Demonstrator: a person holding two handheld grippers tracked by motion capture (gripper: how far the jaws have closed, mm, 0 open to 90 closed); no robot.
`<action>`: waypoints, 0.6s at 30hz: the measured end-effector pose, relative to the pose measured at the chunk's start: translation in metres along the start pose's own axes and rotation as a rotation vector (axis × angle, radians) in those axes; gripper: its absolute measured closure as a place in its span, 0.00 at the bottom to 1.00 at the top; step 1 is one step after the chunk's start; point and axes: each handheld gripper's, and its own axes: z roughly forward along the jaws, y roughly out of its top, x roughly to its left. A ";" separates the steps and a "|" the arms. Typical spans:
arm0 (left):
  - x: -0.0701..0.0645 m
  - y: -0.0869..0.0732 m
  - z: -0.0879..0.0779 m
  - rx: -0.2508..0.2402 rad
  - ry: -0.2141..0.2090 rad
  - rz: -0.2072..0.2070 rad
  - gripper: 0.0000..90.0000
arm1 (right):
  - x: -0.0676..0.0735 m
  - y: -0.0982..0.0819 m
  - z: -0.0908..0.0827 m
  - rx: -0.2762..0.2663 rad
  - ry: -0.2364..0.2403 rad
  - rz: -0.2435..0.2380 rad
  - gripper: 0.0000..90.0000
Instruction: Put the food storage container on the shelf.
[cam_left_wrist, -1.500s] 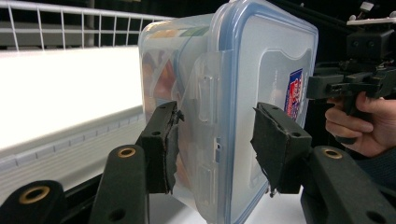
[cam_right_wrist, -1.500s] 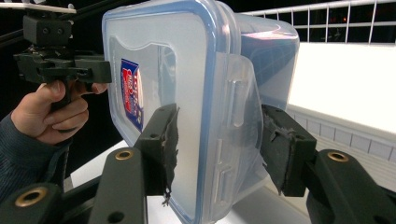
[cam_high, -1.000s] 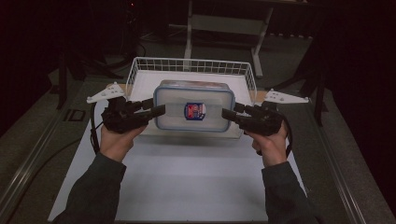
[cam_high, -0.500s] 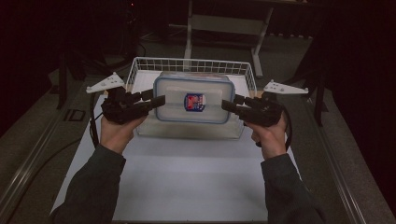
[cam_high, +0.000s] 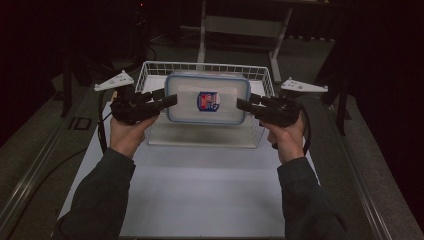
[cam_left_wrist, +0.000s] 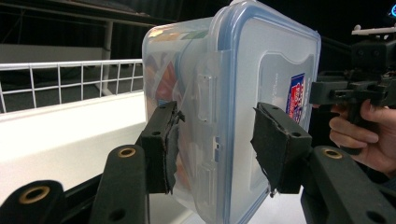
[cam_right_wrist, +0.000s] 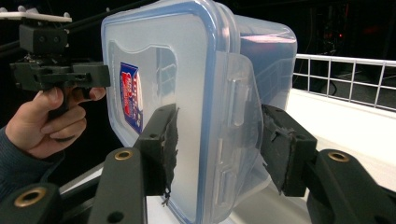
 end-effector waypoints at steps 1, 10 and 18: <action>0.001 0.001 0.001 -0.003 0.000 -0.001 0.57 | -0.001 0.000 0.001 -0.002 -0.001 0.001 0.54; 0.012 0.007 0.010 -0.004 0.004 -0.021 0.57 | -0.013 0.002 0.009 -0.010 -0.002 0.036 0.54; 0.026 0.005 0.017 -0.011 0.001 -0.066 0.57 | -0.022 0.004 0.019 -0.001 -0.011 0.063 0.54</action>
